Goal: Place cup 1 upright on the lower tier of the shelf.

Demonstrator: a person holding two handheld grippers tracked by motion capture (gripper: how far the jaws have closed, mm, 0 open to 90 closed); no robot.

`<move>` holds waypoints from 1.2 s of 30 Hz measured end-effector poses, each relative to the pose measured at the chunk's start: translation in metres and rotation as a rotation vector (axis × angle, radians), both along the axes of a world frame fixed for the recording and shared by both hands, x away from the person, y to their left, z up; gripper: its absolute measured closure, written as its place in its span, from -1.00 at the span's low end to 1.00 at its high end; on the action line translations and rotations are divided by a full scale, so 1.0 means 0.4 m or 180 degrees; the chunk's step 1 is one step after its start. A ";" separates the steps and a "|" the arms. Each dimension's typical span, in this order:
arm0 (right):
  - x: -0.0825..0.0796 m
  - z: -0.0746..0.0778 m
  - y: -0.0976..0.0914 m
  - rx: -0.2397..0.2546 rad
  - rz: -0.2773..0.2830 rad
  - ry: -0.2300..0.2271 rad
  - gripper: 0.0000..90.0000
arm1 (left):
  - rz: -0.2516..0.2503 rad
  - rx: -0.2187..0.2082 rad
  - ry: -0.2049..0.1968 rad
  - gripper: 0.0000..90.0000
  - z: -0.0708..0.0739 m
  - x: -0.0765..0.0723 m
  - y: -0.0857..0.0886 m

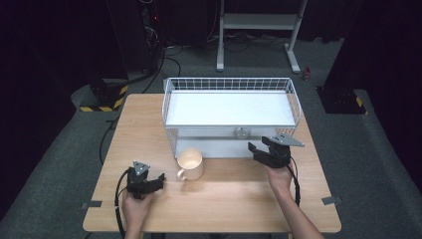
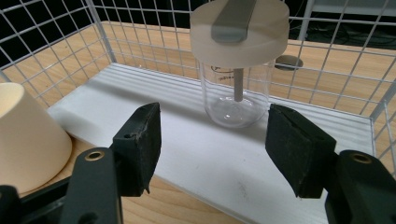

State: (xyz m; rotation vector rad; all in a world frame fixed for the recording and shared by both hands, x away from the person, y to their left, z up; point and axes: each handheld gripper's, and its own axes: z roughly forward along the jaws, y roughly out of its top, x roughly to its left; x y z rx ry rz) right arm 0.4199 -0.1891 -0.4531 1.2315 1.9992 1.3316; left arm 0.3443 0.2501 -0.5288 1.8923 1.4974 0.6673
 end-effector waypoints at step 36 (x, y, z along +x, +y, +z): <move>-0.062 0.017 -0.086 0.0083 -0.0063 -0.0106 -0.22 | -0.0001 0.0002 -0.0004 -0.56 0.000 0.000 0.000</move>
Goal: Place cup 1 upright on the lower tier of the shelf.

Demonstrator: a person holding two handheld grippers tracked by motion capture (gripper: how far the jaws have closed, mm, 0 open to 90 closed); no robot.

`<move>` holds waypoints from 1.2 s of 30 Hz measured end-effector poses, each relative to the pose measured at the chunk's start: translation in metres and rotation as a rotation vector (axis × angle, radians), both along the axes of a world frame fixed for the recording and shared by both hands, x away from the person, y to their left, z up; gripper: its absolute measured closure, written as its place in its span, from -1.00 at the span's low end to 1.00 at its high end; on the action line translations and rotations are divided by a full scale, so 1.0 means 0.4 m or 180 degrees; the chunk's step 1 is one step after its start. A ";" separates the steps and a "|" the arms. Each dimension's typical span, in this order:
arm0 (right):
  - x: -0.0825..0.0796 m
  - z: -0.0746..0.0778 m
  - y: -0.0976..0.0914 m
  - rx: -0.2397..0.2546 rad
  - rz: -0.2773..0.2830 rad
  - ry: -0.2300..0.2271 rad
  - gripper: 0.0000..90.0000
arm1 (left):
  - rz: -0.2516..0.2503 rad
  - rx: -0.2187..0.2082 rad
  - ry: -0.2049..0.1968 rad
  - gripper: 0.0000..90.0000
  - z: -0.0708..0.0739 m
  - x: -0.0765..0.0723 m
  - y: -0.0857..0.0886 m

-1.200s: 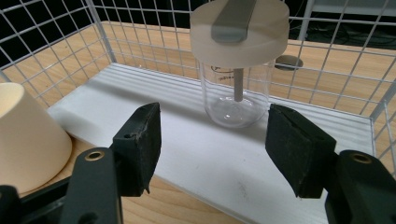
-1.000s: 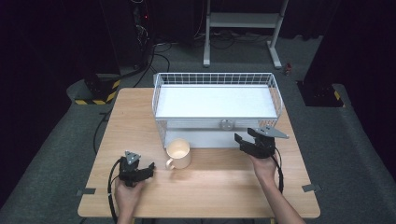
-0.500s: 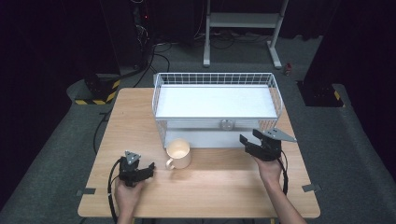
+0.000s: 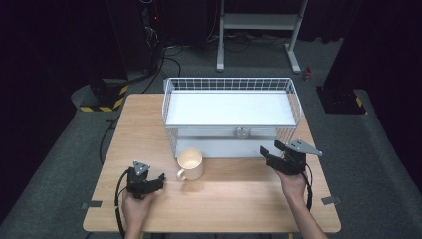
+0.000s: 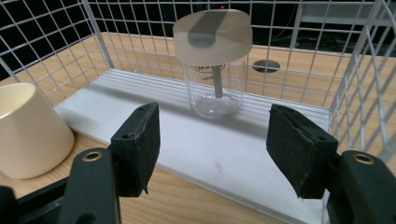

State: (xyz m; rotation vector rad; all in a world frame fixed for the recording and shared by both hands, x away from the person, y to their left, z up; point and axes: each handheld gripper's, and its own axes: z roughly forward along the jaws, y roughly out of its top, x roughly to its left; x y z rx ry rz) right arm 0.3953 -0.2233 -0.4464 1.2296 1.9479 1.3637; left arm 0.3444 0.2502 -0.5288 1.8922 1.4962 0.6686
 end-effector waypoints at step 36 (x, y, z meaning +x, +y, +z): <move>-0.075 -0.016 -0.095 -0.0004 -0.0126 -0.0078 -0.23 | 0.0006 0.0002 -0.0004 -0.55 0.000 0.000 0.000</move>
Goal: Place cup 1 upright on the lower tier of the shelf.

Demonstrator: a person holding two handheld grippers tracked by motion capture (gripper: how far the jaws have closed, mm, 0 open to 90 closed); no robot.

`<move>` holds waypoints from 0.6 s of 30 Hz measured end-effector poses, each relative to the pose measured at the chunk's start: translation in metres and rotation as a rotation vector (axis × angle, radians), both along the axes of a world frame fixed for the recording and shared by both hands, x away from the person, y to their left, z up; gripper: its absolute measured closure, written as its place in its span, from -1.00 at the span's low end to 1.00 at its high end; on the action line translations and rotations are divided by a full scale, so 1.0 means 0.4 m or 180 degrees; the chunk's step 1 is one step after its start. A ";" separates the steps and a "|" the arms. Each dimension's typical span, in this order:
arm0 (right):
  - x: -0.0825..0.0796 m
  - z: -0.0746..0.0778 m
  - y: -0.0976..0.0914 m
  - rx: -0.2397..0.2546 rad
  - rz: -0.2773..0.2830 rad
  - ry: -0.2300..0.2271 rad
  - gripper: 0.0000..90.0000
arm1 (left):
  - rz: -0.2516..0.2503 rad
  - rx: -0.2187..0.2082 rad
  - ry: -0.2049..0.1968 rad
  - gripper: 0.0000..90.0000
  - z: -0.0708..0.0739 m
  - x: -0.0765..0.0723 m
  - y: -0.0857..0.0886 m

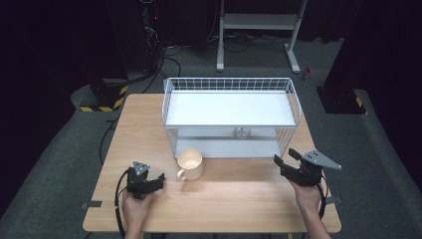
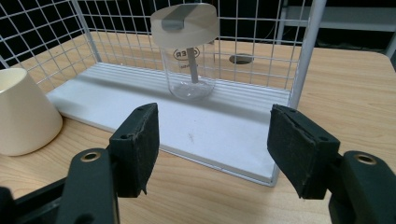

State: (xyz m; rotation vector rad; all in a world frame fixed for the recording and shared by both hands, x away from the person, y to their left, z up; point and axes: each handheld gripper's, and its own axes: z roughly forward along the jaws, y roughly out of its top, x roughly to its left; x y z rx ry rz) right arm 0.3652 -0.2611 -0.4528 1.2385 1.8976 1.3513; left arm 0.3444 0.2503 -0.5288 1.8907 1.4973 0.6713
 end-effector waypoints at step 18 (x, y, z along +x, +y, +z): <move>-0.040 -0.038 -0.018 -0.0083 -0.0031 0.0048 -0.23 | 0.0001 -0.0002 0.0002 -0.55 0.000 0.000 0.000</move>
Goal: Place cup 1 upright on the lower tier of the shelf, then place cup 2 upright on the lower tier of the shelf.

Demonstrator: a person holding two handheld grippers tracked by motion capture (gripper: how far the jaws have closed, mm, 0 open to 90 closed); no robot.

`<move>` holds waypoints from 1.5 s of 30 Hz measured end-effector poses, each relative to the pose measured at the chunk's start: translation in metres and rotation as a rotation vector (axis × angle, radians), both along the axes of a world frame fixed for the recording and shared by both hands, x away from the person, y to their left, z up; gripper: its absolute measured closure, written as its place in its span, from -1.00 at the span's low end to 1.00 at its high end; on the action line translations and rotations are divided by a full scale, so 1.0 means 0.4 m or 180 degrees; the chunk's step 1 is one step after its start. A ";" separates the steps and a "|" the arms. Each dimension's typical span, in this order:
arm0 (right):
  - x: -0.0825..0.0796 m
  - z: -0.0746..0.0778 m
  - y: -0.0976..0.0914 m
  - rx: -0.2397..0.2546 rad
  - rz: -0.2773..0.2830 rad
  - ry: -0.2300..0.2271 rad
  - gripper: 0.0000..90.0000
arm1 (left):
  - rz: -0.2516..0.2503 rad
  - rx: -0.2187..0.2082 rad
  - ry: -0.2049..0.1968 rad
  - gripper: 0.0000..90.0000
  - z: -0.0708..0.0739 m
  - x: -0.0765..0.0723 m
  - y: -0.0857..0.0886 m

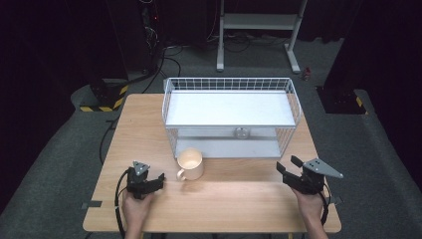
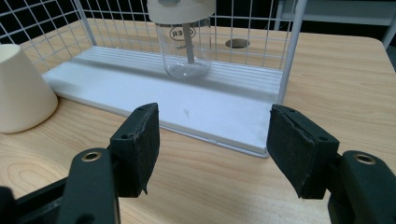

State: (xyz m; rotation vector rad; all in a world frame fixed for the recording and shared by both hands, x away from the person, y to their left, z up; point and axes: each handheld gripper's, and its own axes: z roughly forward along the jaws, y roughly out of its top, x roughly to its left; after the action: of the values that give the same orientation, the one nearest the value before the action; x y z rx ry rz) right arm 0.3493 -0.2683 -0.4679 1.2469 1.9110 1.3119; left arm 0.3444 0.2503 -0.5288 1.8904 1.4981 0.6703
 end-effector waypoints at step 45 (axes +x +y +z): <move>0.015 -0.139 0.033 -0.0804 0.0147 0.0816 -0.45 | -0.0063 -0.0043 0.0168 -0.72 0.013 -0.010 0.004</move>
State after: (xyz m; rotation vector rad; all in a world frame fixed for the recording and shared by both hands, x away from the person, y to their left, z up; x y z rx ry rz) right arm 0.3555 -0.2550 -0.5234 1.2955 2.2146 0.9297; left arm 0.3402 0.2517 -0.5234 1.9238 1.5111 0.6039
